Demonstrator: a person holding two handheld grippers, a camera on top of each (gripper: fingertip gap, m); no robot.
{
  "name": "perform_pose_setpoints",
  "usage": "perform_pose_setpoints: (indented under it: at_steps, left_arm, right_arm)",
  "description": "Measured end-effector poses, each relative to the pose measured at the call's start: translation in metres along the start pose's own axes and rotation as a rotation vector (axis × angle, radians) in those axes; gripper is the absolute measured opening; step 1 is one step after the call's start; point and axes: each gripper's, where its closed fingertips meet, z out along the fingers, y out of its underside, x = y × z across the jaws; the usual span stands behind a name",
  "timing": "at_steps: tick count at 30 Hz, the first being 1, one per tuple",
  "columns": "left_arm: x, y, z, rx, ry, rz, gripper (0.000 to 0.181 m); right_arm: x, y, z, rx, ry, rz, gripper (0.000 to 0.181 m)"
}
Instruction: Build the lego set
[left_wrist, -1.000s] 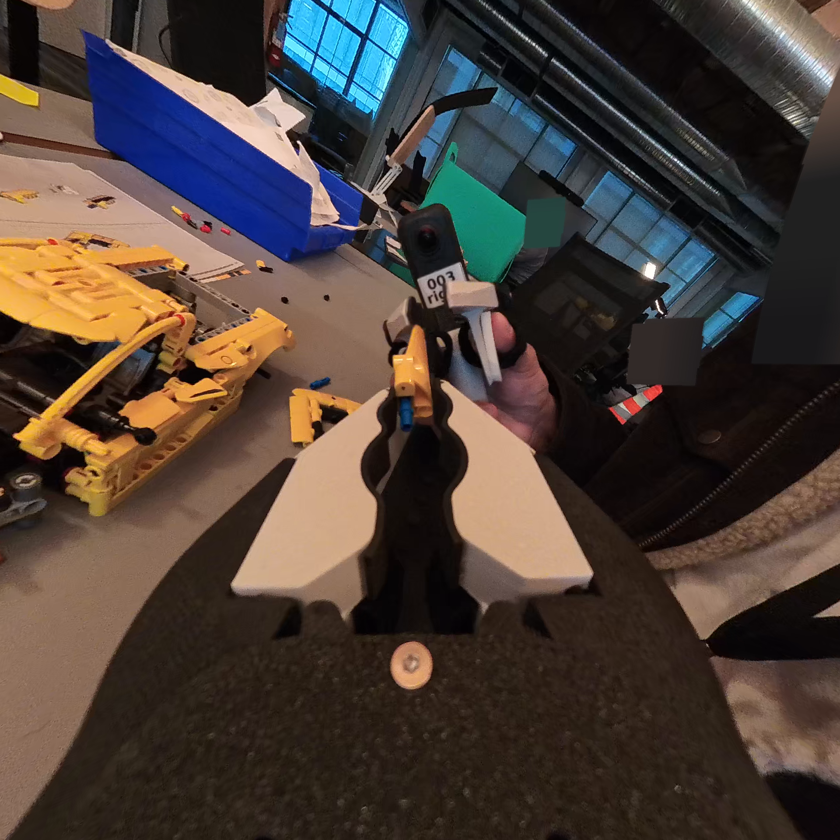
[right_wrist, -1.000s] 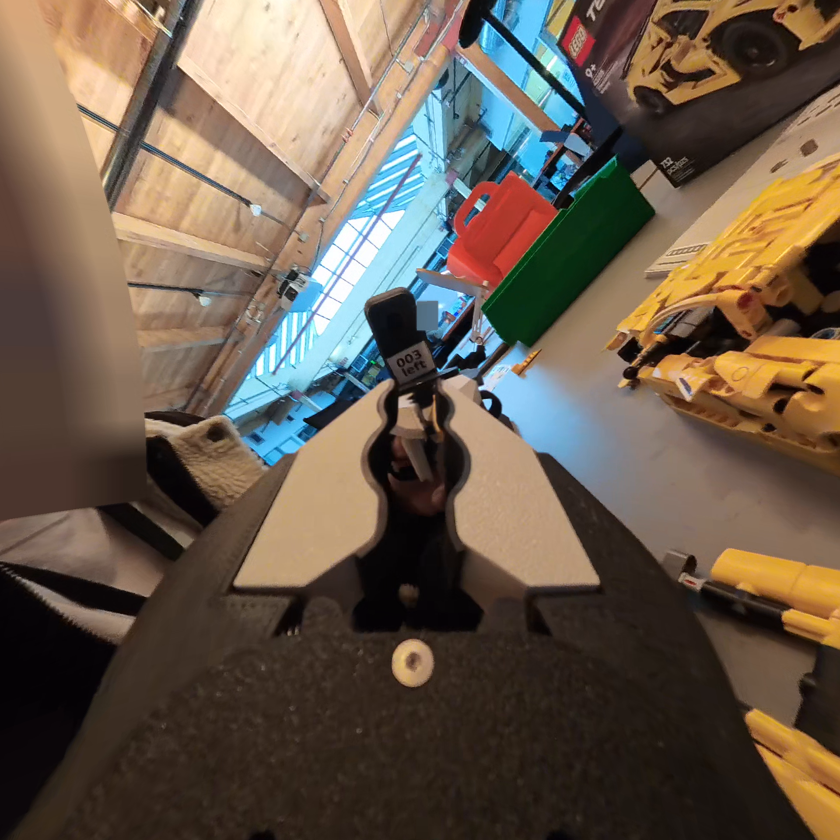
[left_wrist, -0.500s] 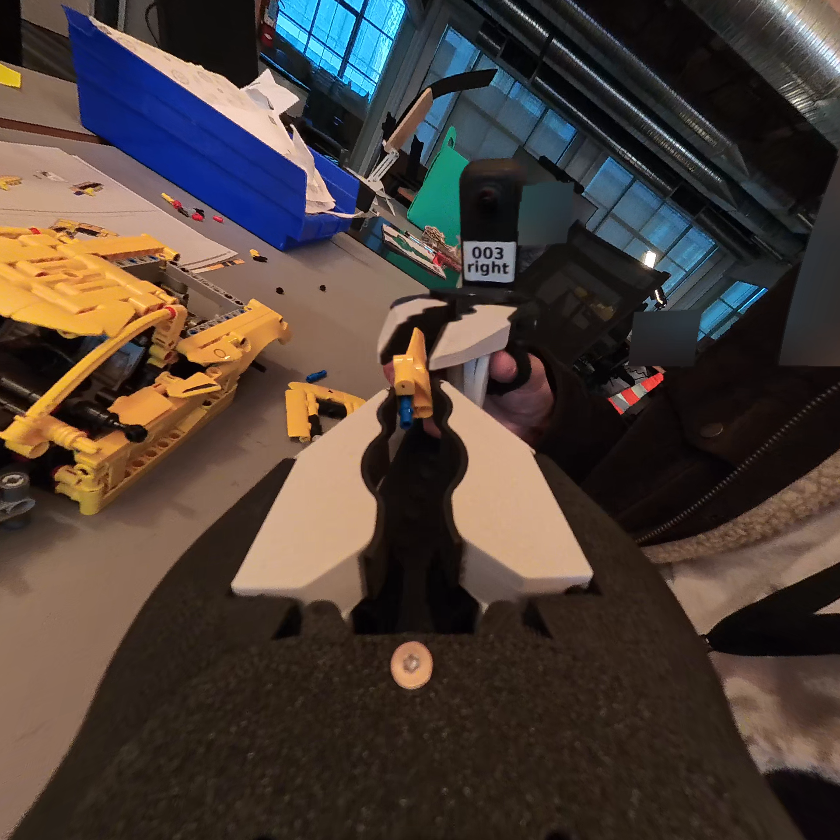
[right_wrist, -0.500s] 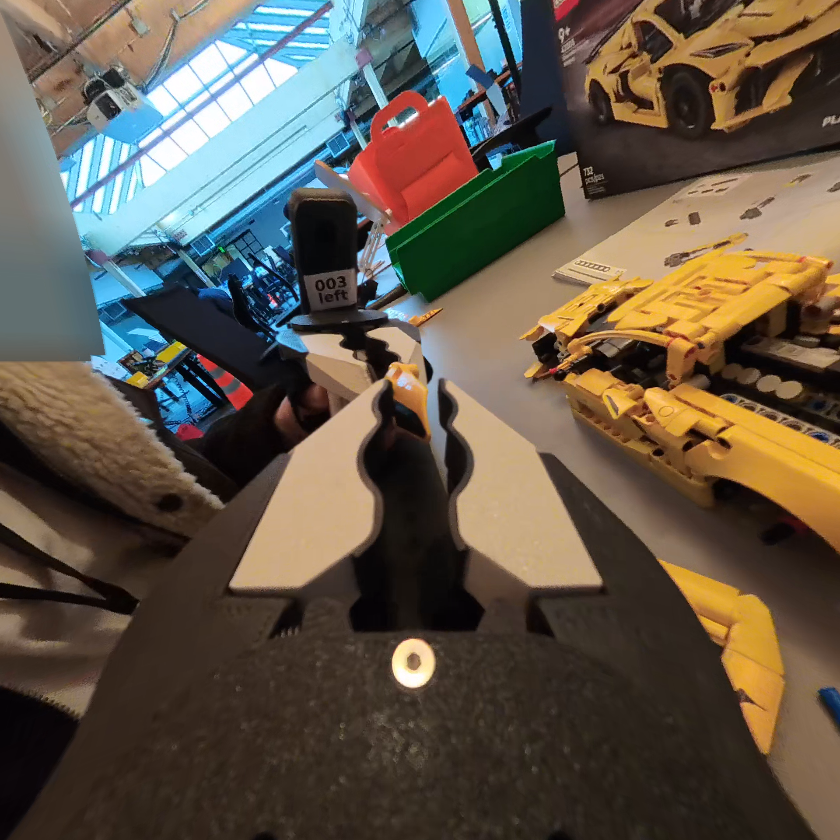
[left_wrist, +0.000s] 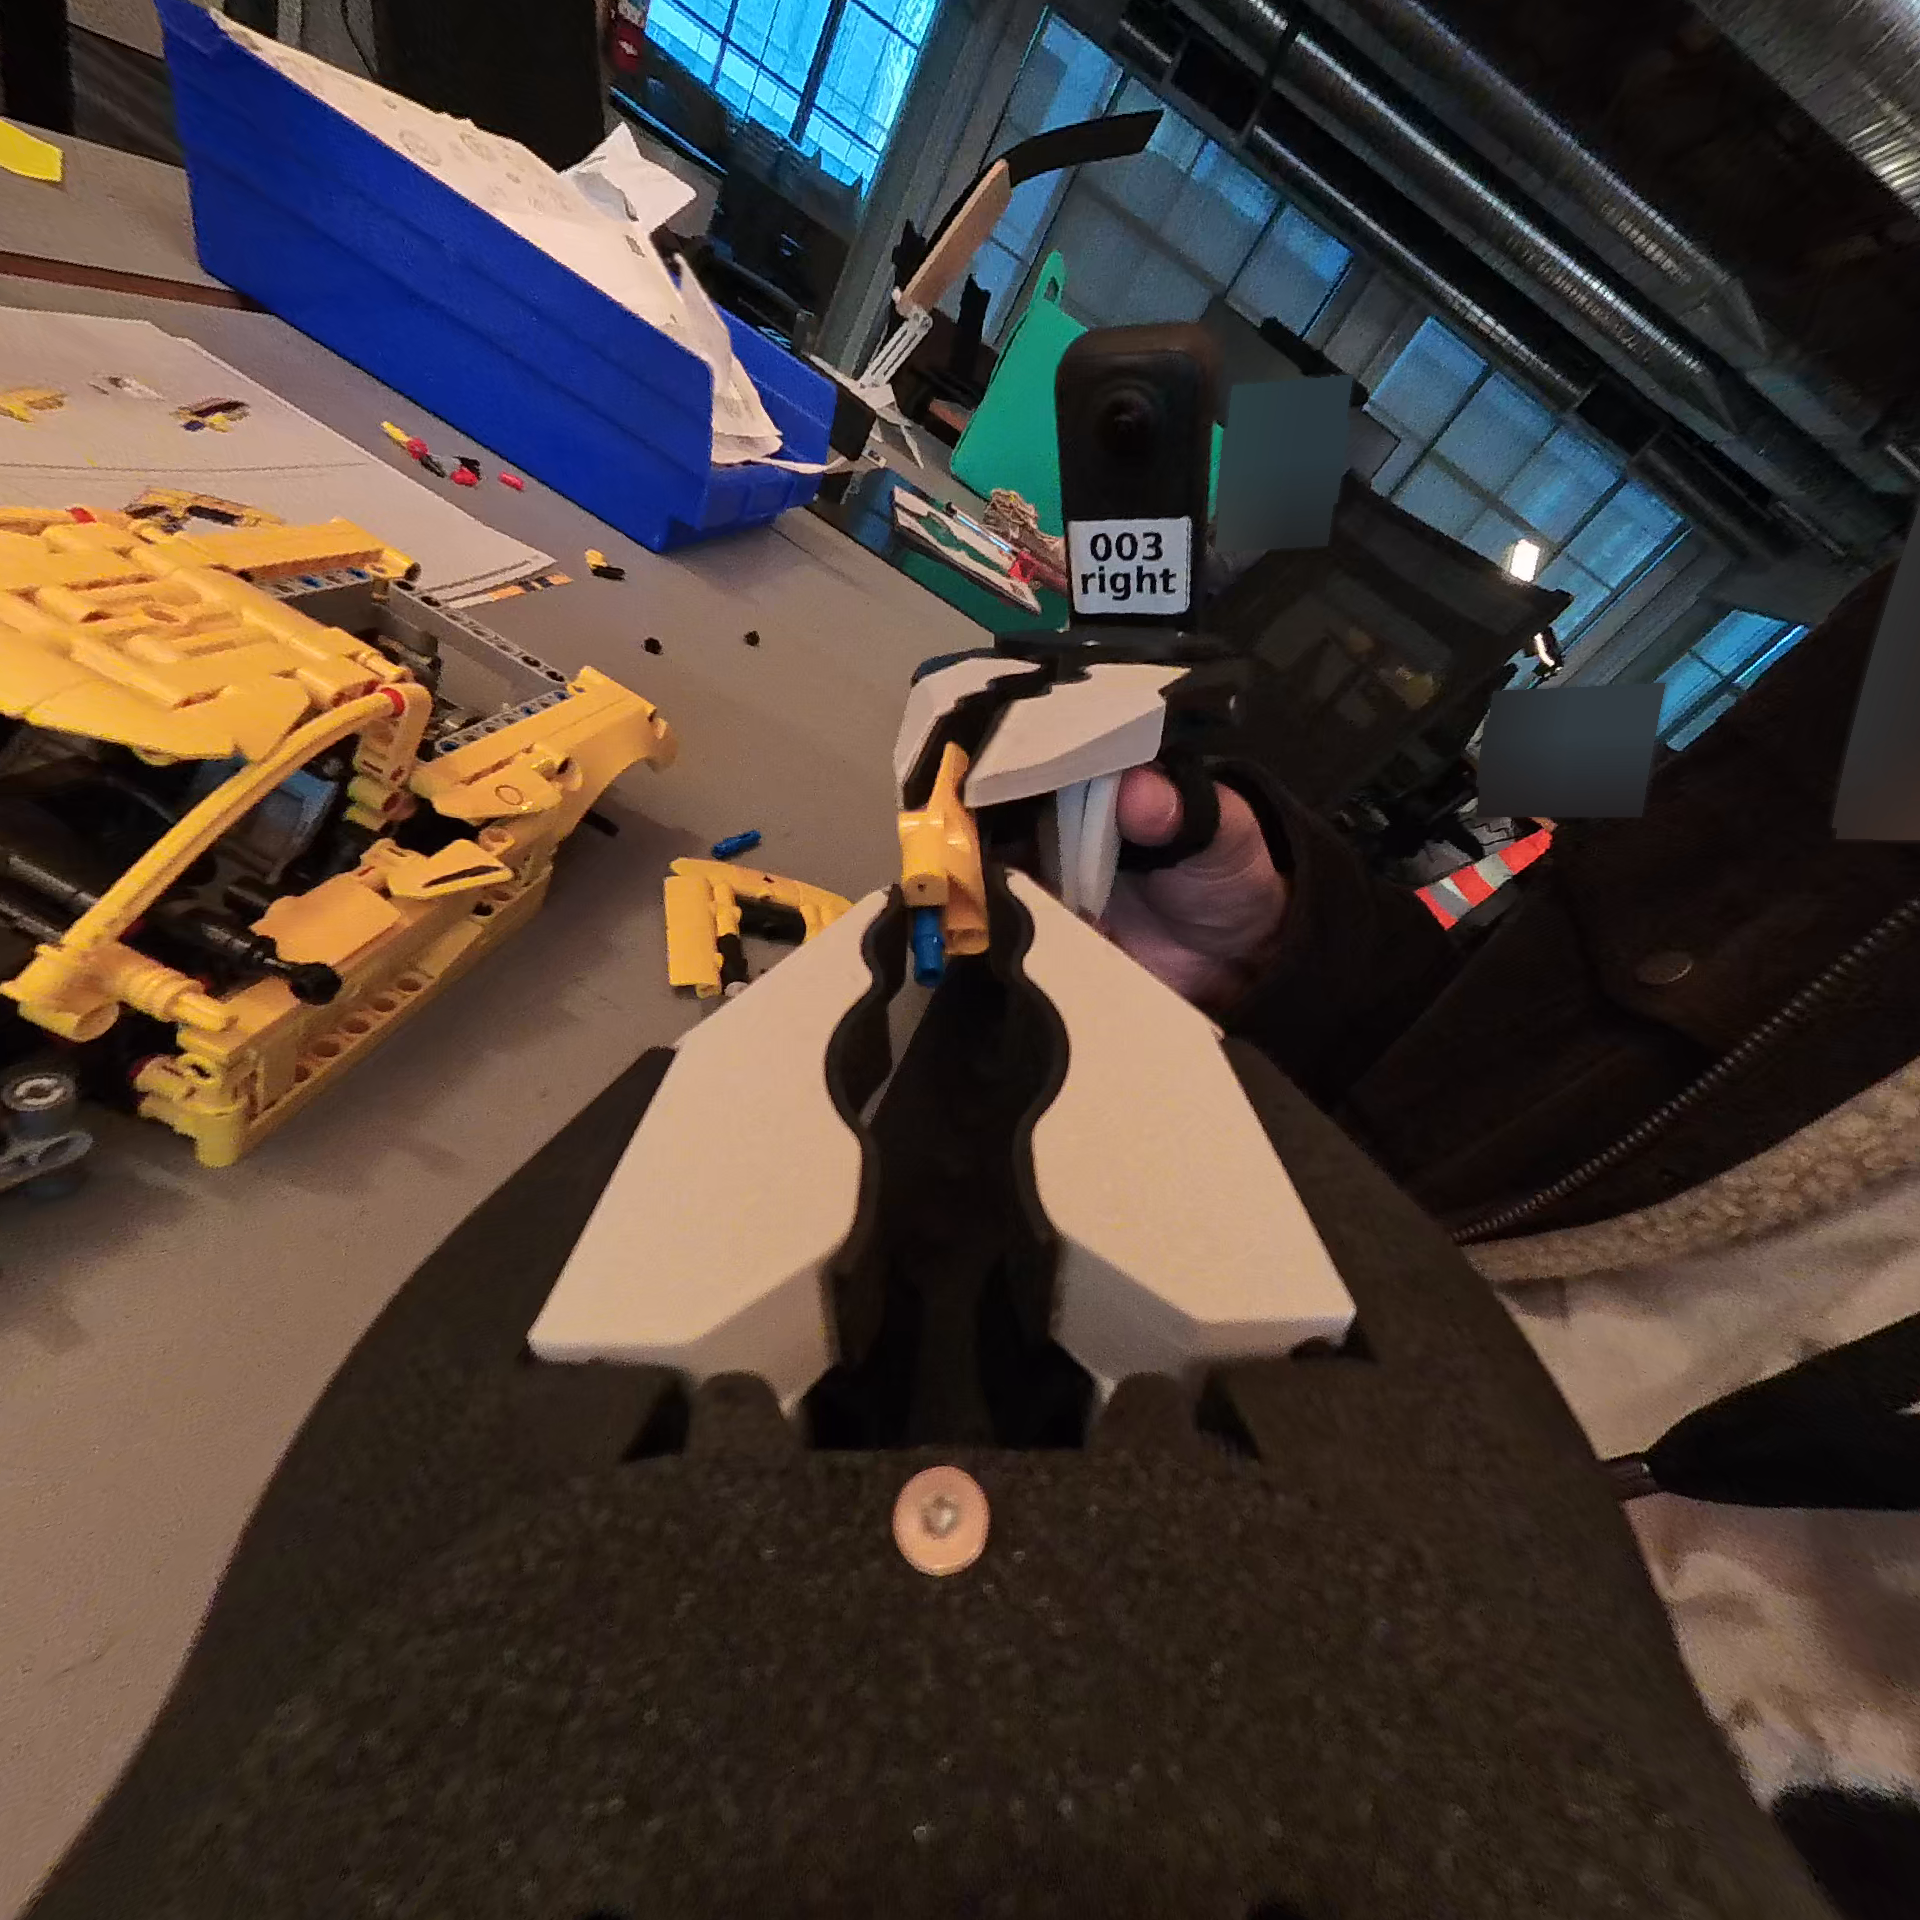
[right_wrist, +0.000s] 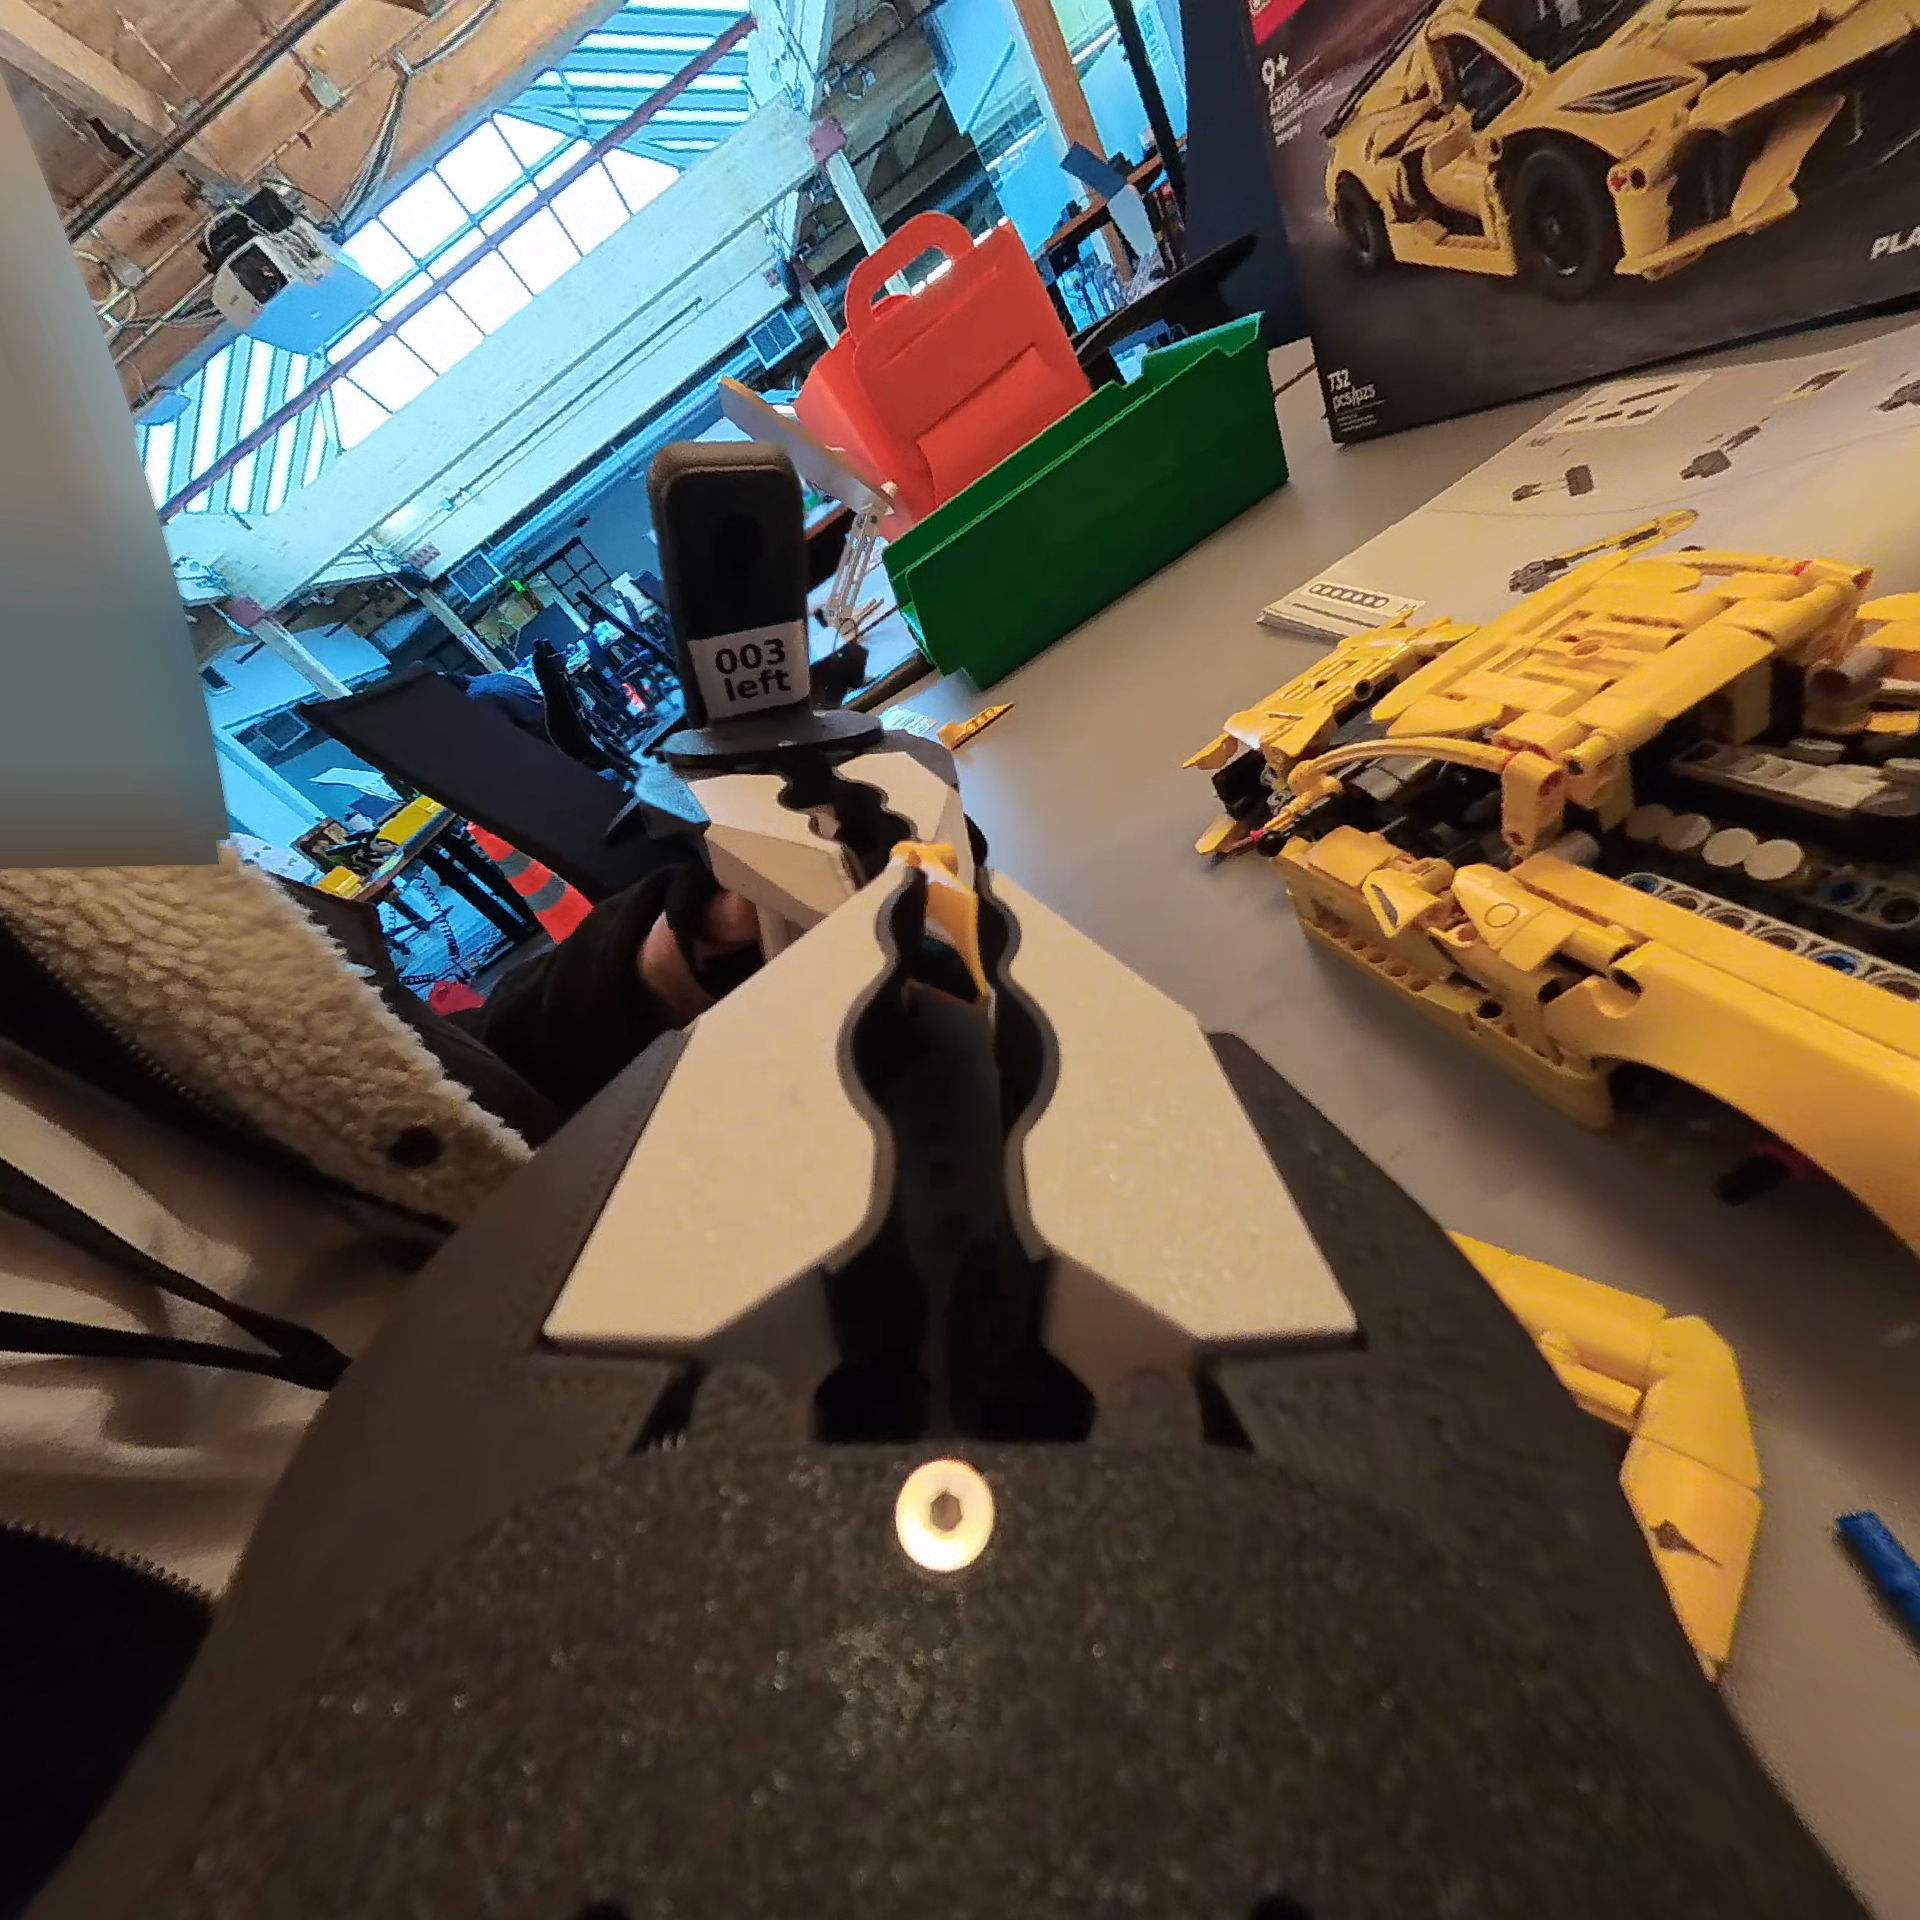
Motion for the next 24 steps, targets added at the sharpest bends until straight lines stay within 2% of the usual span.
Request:
perform_pose_setpoints:
  at_steps: [15,24]
  left_arm:
    - [0.0009,-0.0014,-0.0004,0.008,0.002,0.004,0.015]
    - [-0.0011,-0.0029,-0.0022,0.019,0.006,-0.021,0.014]
  right_arm:
    - [-0.0013,-0.0043,0.0004,0.033,-0.021,0.071,0.005]
    - [0.0001,-0.0013,0.0006,0.001,0.03,-0.046,0.011]
